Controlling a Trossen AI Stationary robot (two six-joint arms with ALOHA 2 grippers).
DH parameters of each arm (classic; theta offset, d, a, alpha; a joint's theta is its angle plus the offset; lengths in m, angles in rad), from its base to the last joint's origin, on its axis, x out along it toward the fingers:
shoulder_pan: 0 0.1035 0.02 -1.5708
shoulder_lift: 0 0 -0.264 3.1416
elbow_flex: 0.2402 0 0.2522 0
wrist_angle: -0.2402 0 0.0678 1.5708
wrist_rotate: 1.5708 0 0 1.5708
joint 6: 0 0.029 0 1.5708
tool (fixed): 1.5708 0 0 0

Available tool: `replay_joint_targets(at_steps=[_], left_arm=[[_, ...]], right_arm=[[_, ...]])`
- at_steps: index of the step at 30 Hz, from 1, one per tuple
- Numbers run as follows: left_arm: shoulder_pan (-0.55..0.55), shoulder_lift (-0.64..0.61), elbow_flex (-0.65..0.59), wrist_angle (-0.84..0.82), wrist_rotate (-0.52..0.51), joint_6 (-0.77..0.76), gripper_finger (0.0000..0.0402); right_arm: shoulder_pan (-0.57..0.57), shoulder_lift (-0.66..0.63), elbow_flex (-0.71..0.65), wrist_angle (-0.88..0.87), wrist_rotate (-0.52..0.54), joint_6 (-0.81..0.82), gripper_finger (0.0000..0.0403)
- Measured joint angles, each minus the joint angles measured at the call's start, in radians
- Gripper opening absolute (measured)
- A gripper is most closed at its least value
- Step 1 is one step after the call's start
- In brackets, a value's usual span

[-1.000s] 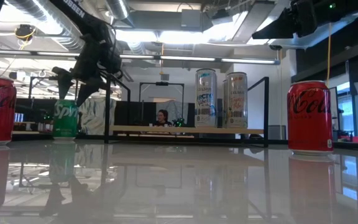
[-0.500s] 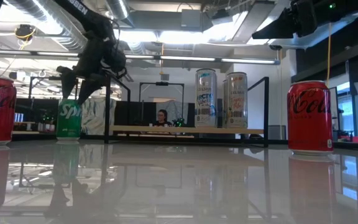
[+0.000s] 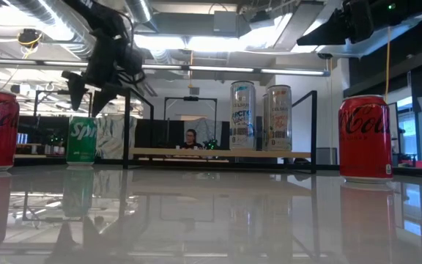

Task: Place canned beverage on shelf
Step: Put the left green soda can on the shelf

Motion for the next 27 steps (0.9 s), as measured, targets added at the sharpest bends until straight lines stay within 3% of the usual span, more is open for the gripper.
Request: replay_joint_targets(at_steps=[18, 27], left_arm=[[0.018, 0.003, -0.067, 0.063, 0.099, 0.046, 0.031], [0.017, 0.002, -0.066, 0.06, 0.092, 0.078, 0.031]], right_arm=[[0.0, 0.0, 0.0, 0.015, -0.011, -0.006, 0.0005], [0.0, 0.0, 0.0, 0.015, -0.017, -0.007, 0.0005]])
